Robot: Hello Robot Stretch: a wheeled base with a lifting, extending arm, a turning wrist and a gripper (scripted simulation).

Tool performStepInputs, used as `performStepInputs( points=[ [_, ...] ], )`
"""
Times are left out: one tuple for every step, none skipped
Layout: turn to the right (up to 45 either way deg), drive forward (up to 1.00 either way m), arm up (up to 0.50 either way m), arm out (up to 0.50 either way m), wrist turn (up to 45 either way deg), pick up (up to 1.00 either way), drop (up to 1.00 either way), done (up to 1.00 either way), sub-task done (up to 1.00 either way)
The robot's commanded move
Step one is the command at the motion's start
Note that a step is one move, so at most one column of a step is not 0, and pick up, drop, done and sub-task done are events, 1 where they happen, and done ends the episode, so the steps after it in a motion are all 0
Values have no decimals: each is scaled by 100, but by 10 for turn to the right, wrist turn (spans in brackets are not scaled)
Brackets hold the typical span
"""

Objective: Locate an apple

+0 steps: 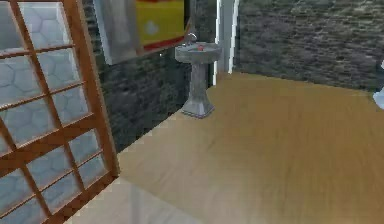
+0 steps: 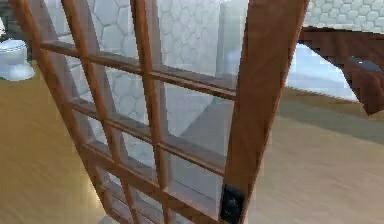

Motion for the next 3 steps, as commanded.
performStepInputs(
  points=[
    [-450,0,0,0,0,0,0,0,0],
    [-150,0,0,0,0,0,0,0,0],
    [0,15,0,0,0,0,0,0,0]
  ],
)
